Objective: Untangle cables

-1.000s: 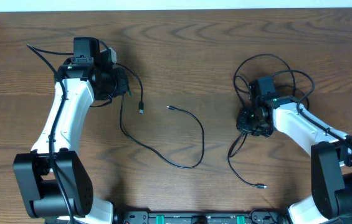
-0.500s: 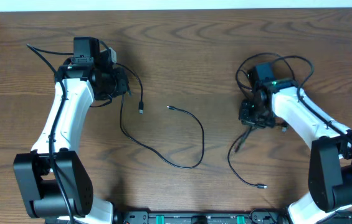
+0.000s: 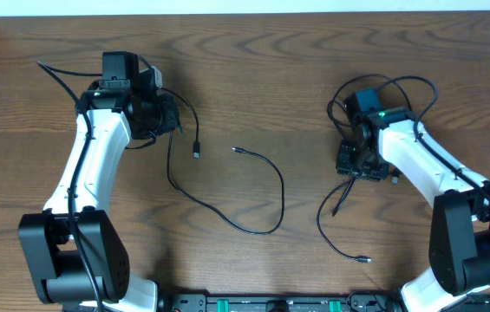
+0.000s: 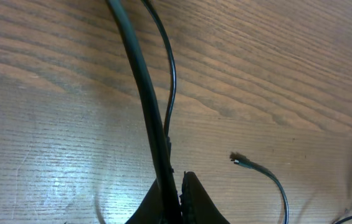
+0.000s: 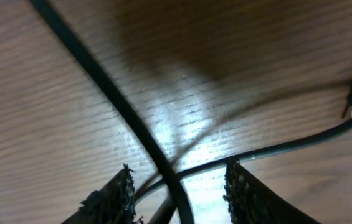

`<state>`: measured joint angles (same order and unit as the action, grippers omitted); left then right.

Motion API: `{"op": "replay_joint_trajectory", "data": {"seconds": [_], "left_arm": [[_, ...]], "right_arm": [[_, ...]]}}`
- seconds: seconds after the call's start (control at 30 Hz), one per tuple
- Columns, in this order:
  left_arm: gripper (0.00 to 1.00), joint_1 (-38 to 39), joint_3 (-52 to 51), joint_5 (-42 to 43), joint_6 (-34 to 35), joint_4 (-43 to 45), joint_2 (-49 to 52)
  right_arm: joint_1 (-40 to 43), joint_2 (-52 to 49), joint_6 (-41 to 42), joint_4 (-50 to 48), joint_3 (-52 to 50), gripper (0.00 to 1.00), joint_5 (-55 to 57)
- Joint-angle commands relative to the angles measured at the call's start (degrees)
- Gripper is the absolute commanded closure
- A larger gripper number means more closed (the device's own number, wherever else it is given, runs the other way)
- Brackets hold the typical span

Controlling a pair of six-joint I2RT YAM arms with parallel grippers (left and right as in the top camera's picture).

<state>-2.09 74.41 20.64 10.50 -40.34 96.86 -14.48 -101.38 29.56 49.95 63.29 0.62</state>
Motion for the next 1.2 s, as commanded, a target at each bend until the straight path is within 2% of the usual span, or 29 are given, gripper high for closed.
{"op": "replay_joint_trajectory", "data": {"seconds": [0.0, 0.43, 0.5, 0.53, 0.6, 1.17], "left_arm": [[0.92, 0.1, -0.2, -0.6, 0.1, 0.2, -0.6], [0.92, 0.1, -0.2, -0.5, 0.1, 0.6, -0.6], [0.92, 0.1, -0.2, -0.6, 0.1, 0.6, -0.6], [0.92, 0.1, -0.2, -0.6, 0.1, 0.6, -0.6], [0.92, 0.1, -0.2, -0.6, 0.1, 0.6, -0.6], [0.92, 0.1, -0.2, -0.5, 0.1, 0.6, -0.6]], "right_arm": [[-0.2, -0.1, 1.9, -2.8, -4.1, 0.54, 1.4], [-0.2, -0.1, 3.9, -6.7, -8.9, 0.56, 0.9], [-0.2, -0.1, 3.9, -7.1, -8.9, 0.69, 0.7], [-0.2, -0.1, 3.9, -7.5, -9.0, 0.85, 0.8], [-0.2, -0.1, 3.9, -8.5, -9.0, 0.99, 0.7], [0.9, -0.2, 4.3, -16.8, -9.0, 0.99, 6.8]]}}
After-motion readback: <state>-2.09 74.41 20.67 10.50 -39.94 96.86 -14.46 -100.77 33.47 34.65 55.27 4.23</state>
